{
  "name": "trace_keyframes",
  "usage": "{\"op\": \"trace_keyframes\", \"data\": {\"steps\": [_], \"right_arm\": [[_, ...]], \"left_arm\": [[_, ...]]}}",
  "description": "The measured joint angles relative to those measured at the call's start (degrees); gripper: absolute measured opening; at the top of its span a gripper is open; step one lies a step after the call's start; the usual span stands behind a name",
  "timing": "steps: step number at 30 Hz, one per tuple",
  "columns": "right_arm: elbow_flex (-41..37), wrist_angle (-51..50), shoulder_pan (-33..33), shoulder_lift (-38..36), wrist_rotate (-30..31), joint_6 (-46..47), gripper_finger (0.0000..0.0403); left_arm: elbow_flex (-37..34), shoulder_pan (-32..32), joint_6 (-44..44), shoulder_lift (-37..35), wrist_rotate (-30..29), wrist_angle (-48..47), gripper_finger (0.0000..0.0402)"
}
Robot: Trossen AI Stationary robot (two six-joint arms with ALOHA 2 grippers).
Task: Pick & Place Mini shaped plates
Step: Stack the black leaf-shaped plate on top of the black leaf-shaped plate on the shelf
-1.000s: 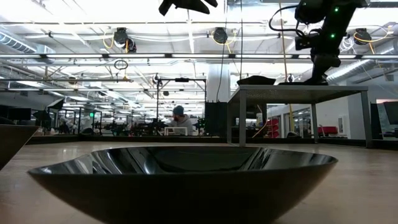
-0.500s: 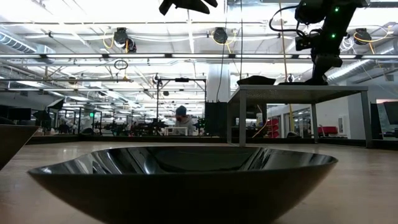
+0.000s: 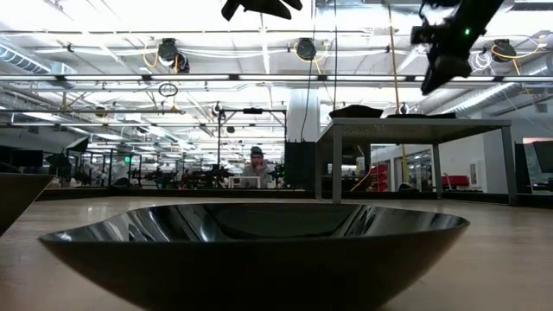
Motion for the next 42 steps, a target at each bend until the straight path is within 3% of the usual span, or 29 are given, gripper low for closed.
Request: {"op": "trace_keyframes", "data": {"steps": [4, 12, 15, 24, 30, 38, 42], "right_arm": [[-0.01, 4.69, 4.92, -2.96, -3.34, 2.06, 0.0121], [0.0, 17.99, 10.34, -3.42, -26.54, 17.31, 0.0115], [0.0, 20.56, 12.42, -1.85, -31.04, 20.2, 0.0115], [-0.03, 20.18, 24.81, 6.12, -30.44, 25.11, 0.0127], [-0.03, 20.16, 35.42, 10.25, -23.66, 27.42, 0.0128], [-0.03, 23.32, 49.15, 16.29, -23.55, 38.58, 0.0128], [-0.03, 27.45, 55.93, 21.75, -23.63, 41.55, 0.0128]], "left_arm": [[0.0, 0.0, -0.17, 0.0, 0.0, 0.0, 0.012], [0.0, -0.02, -0.38, 0.0, 2.03, 0.0, 0.012], [0.0, -0.04, -1.5, 0.0, 3.07, -0.02, 0.012], [0.0, -1.03, -6.15, -0.94, 5.82, -2.52, 0.012], [0.0, -2.56, -10.09, -2.32, 15.59, -2.87, 0.012], [-0.02, -6.07, -10.96, -4.25, 31.49, -6.34, 0.012], [0.04, -8.14, -11.26, -5.59, 33.64, -9.47, 0.012]]}}
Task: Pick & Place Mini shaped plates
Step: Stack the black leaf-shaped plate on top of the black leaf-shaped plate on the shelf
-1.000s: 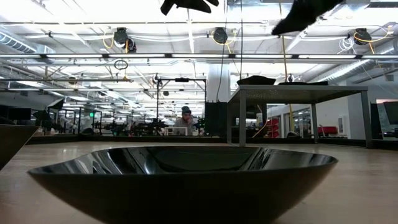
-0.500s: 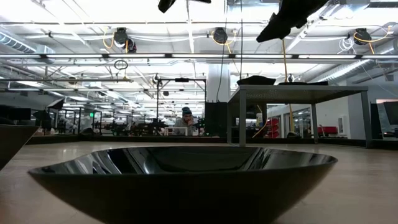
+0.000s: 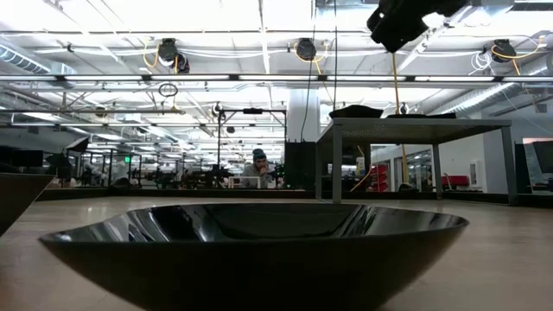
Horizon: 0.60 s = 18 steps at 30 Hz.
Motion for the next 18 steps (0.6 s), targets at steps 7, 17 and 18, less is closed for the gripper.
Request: {"op": "trace_keyframes", "data": {"steps": [7, 17, 18], "right_arm": [[0.0, 7.33, 7.14, 10.31, -0.12, -2.85, 0.0124], [0.0, 29.69, 7.84, 23.38, -0.32, -2.42, 0.0126], [0.0, 32.09, 7.68, 24.64, -0.38, -2.1, 0.0126]], "left_arm": [[-0.04, -3.58, -2.87, -0.65, -0.01, -4.0, 0.012], [-0.04, -9.15, -7.63, -0.59, -0.04, -6.06, 0.012], [-0.04, -9.65, -8.12, -0.58, -0.12, -6.09, 0.012]]}}
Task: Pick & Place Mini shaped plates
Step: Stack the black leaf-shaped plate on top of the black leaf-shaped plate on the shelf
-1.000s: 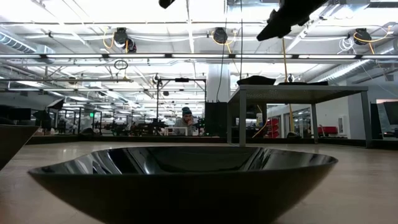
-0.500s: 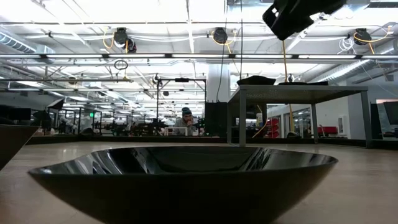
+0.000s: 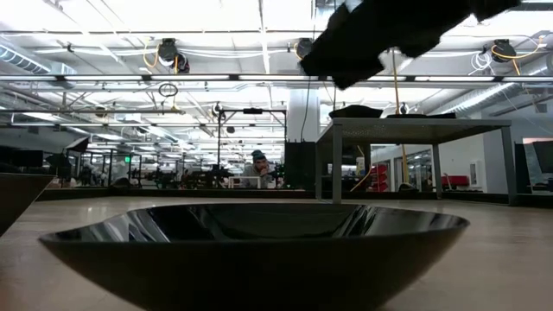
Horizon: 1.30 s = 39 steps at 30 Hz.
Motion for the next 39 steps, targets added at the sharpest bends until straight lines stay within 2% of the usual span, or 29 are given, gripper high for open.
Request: {"op": "trace_keyframes", "data": {"steps": [8, 16, 28, 34, 39], "right_arm": [[0.02, 12.52, -2.25, 8.9, -10.07, 7.69, 0.0139], [0.02, 24.0, -2.28, 15.93, -15.0, 10.31, 0.0153], [0.02, 27.49, -2.3, 23.22, -14.93, 12.0, 0.0153], [0.17, 28.24, -1.85, 23.86, -16.03, 15.6, 0.0153], [0.15, 27.95, -1.65, 23.83, -16.29, 14.37, 0.0123]], "left_arm": [[0.0, -2.49, -1.62, 0.0, -0.4, 0.19, 0.012], [0.0, -2.69, -1.6, 0.0, -1.96, 0.1, 0.012], [0.0, -2.71, 1.0, 0.0, -2.05, 0.08, 0.012], [0.0, -2.62, 1.26, 0.0, -2.05, 0.07, 0.012], [0.0, -2.61, 1.24, 0.0, -2.07, 0.08, 0.012]]}}
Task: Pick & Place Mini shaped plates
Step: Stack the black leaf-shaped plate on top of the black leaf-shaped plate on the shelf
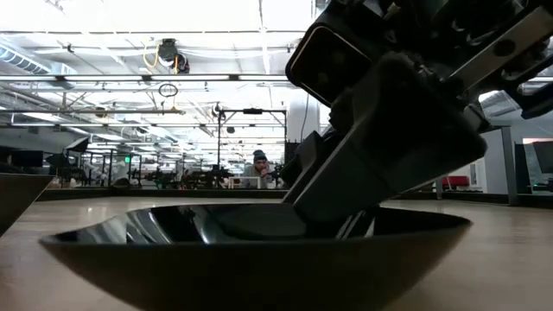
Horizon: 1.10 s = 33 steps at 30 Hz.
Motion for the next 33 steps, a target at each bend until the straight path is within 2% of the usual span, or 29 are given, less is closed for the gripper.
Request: {"op": "trace_keyframes", "data": {"steps": [8, 15, 21, 24, 33], "right_arm": [[-0.02, -0.2, -0.07, 0.0, -0.33, -0.05, 0.001], [-0.26, -3.68, -1.53, -2.83, -5.11, 1.79, 0.0001], [-0.11, -13.15, -4.59, -12.66, -4.16, -1.1, 0.0001], [-0.24, -21.3, -6.58, -18.51, 0.05, -0.91, 0.0], [-0.2, -46.09, -15.05, -40.93, 20.37, 2.41, 0.0]], "left_arm": [[0.0, 0.0, -0.21, 0.02, 0.0, 0.0, 0.012], [0.0, 0.0, -0.21, 0.02, 0.0, 0.05, 0.012], [0.0, 0.0, -0.04, 0.04, 0.02, 0.09, 0.012], [0.0, 0.01, -0.41, 0.04, 0.02, 0.14, 0.012], [0.0, 0.0, -1.94, 0.04, 0.05, 1.67, 0.012]]}}
